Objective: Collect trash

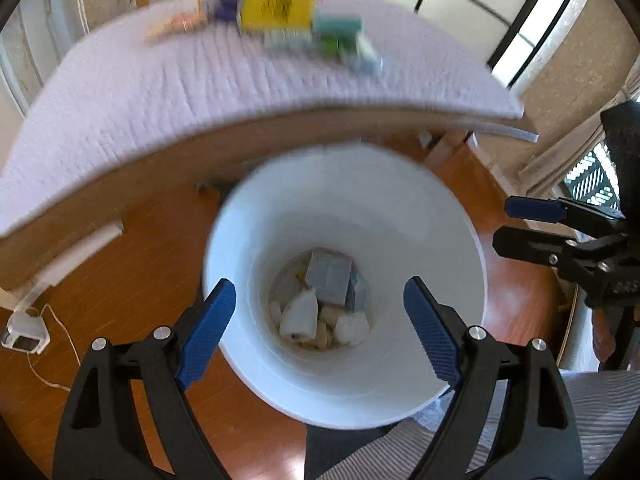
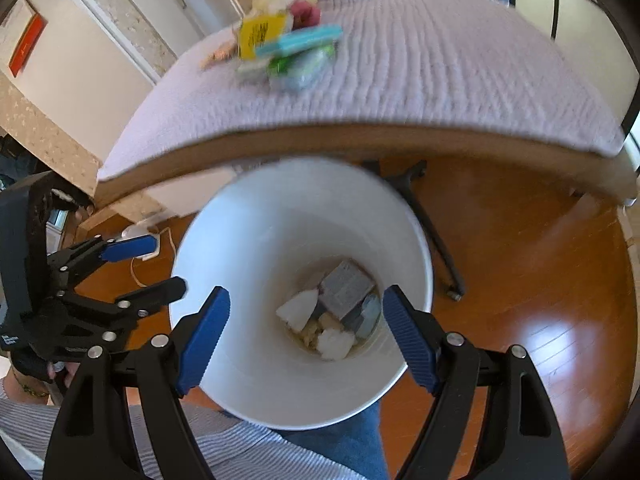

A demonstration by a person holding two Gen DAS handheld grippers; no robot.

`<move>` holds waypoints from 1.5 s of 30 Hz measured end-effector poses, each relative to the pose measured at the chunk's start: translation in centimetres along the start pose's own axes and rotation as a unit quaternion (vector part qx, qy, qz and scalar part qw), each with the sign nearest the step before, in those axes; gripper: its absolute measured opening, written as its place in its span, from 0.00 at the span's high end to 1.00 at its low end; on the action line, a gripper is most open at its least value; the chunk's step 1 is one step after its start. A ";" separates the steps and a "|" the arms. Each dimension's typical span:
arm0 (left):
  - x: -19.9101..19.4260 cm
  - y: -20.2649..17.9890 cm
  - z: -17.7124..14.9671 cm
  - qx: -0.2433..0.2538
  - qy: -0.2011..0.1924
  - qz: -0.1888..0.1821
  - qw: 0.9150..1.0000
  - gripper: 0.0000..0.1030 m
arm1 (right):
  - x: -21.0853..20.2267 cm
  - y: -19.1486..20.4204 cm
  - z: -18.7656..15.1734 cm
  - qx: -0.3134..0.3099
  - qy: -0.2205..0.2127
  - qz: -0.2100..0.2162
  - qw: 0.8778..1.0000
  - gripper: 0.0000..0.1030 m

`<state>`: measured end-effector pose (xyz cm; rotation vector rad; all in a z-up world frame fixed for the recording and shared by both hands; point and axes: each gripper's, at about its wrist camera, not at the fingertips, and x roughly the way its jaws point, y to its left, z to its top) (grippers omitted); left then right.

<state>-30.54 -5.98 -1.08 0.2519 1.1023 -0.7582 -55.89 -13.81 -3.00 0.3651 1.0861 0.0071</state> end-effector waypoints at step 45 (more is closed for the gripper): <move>4.6 22.9 19.0 -0.236 -0.095 0.240 0.937 0.01 | 7.9 -19.5 25.8 0.071 -0.102 -0.217 0.968 0.04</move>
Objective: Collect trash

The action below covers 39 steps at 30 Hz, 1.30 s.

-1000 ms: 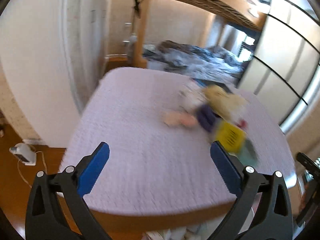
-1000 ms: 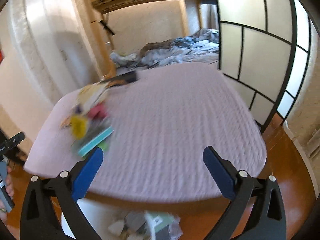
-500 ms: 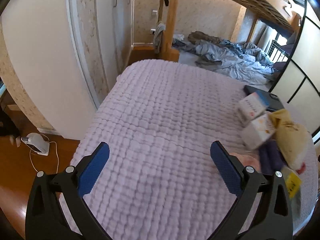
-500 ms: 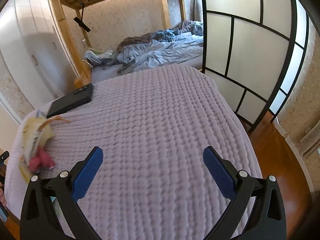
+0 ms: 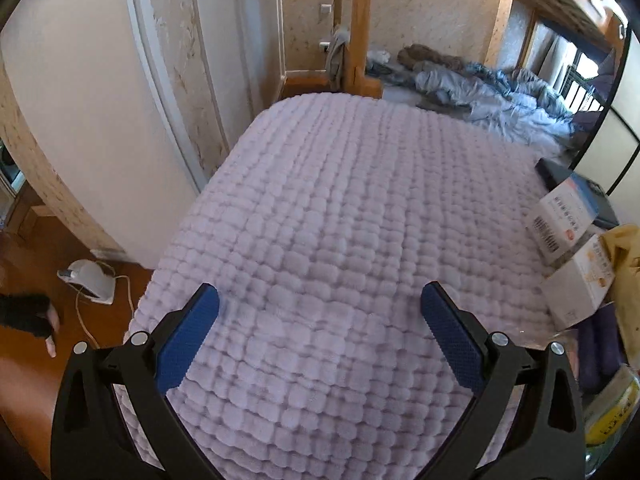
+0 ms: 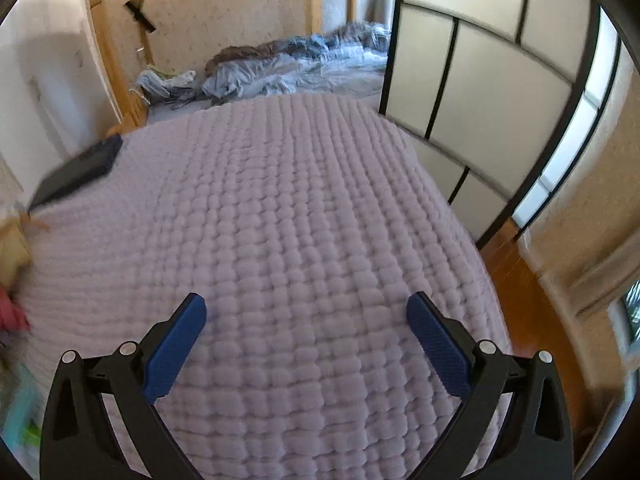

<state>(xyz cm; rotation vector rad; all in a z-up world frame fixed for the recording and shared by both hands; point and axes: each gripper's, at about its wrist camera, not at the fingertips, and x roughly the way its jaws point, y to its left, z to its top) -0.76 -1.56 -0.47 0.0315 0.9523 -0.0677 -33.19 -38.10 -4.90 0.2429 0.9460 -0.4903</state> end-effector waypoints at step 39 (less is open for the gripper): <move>0.1 -0.1 0.1 0.000 0.002 0.002 1.000 0.01 | -0.3 -0.4 -0.2 0.007 0.001 -0.005 1.000 0.03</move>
